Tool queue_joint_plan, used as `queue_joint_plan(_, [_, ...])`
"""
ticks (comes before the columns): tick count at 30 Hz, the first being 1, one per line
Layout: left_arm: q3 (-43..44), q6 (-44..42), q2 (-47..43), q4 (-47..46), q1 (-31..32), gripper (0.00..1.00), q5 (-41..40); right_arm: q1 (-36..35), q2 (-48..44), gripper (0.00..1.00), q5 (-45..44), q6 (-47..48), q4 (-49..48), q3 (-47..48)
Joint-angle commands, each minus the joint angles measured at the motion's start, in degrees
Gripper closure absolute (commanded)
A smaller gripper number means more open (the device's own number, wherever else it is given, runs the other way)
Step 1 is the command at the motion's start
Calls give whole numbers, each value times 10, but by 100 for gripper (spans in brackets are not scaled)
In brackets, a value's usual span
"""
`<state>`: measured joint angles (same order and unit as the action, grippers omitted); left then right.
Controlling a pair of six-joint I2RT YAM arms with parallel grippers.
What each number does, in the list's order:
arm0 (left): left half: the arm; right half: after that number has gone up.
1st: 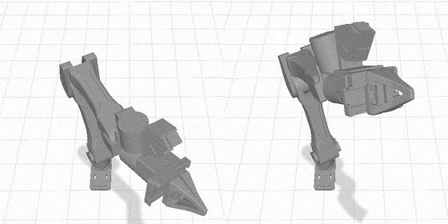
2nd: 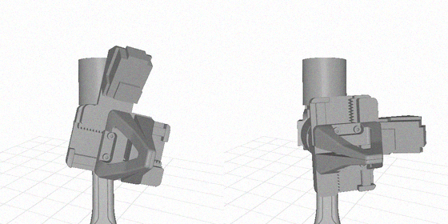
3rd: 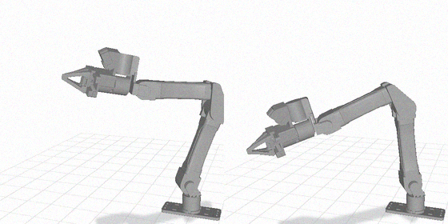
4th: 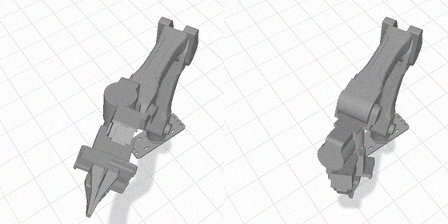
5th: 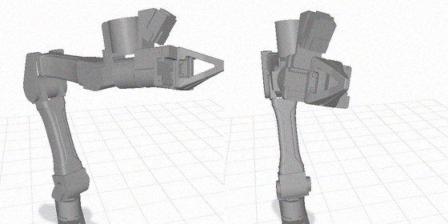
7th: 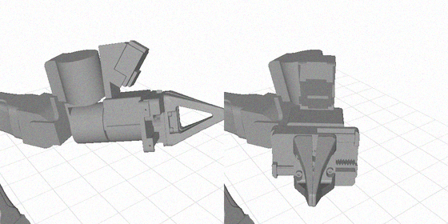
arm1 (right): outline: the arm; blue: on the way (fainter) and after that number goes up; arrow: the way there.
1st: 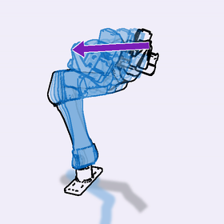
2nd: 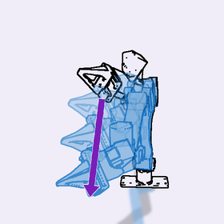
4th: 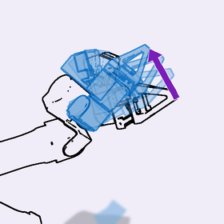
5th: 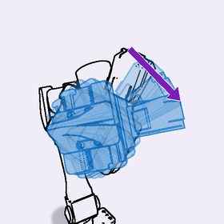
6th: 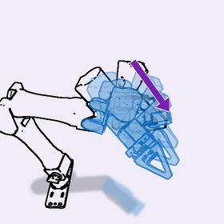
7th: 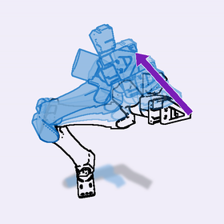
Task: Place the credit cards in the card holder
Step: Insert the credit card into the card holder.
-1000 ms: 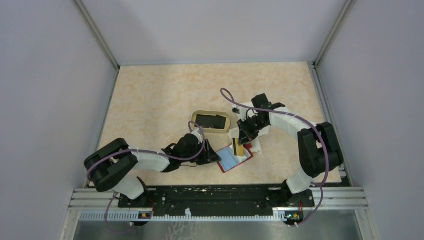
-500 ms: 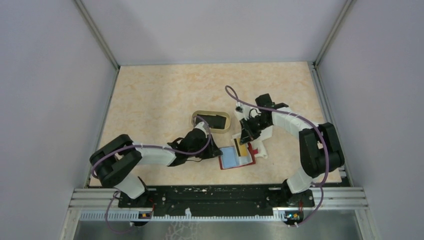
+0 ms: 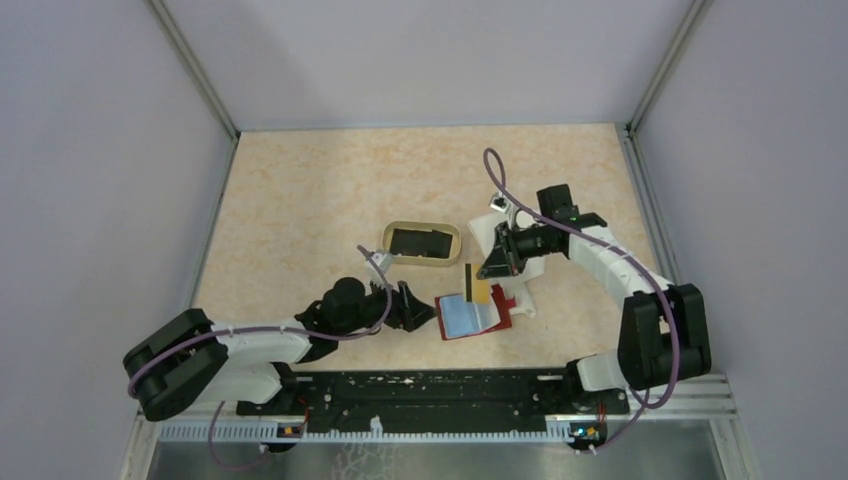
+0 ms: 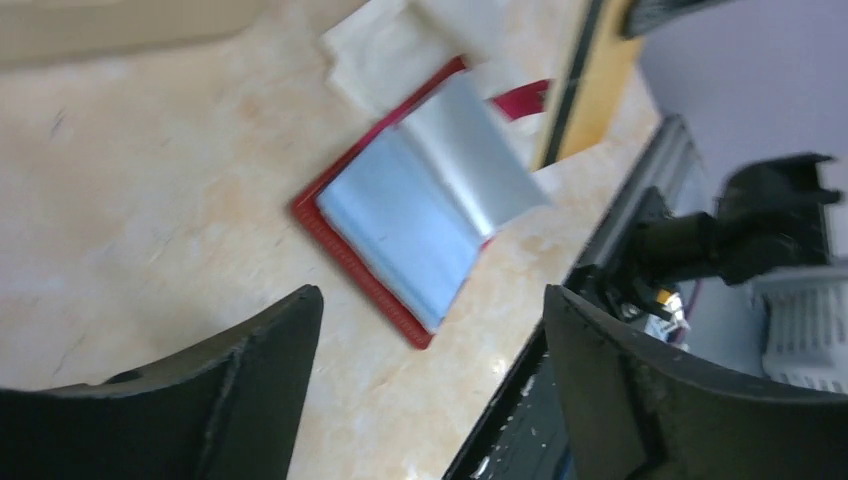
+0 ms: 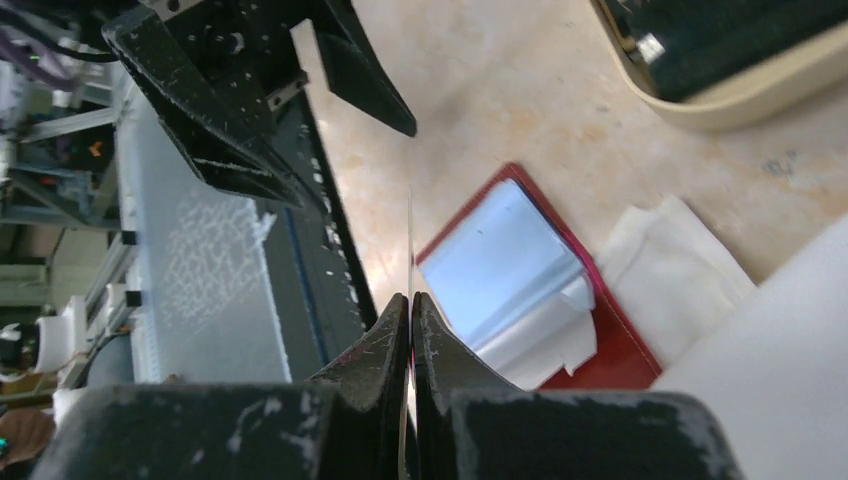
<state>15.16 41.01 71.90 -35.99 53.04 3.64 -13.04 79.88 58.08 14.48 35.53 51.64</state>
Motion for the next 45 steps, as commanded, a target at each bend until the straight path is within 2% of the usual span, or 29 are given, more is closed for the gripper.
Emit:
queue_joint_plan(1, [-33, -97, -31, -227, 1, 10, 98, 12, -38, 100, 153, 27, -24, 0])
queue_joint_plan(3, [-34, -106, -30, -273, 1, 4, 123, 12, -53, 100, 190, 34, -35, -2])
queue_joint_plan(6, [-22, -116, -13, -320, 0, 4, 156, 11, -83, 100, 233, 28, -66, -11])
queue_joint_plan(10, [13, -117, 36, -357, 1, 4, 192, 12, -113, 100, 251, -25, -137, -38])
queue_joint_plan(16, [49, -77, 121, -454, 1, 14, 222, 12, -124, 100, 250, -45, -165, -53])
queue_joint_plan(19, [72, -65, 144, -451, 1, 23, 232, 12, -125, 100, 252, -44, -166, -54])
queue_joint_plan(20, [80, -63, 150, -442, 1, 29, 236, 12, -125, 100, 253, -43, -166, -55])
queue_joint_plan(22, [94, -61, 161, -425, 1, 49, 246, 11, -126, 100, 254, -40, -164, -56])
queue_joint_plan(25, [105, -57, 172, -417, 1, 94, 253, 12, -129, 100, 250, -17, -148, -55])
queue_joint_plan(26, [104, -58, 172, -416, 1, 100, 252, 12, -130, 100, 247, -2, -135, -53])
queue_joint_plan(27, [103, -60, 170, -408, 0, 100, 248, 12, -132, 98, 242, 20, -114, -48])
queue_joint_plan(30, [115, -96, 147, -307, -1, 100, 258, 12, -129, 69, 190, 174, 48, -1])
queue_joint_plan(32, [126, -123, 129, -216, -1, 100, 274, 11, -121, 57, 166, 254, 121, 25])
queue_joint_plan(34, [131, -145, 111, -153, -1, 100, 281, 11, -113, 55, 153, 309, 164, 37])
queue_joint_plan(37, [145, -170, 89, -76, -1, 100, 283, 8, -97, 54, 151, 342, 198, 46])
queue_joint_plan(45, [157, -180, 85, -63, -1, 100, 303, -52, -91, 55, 93, 307, 153, 31])
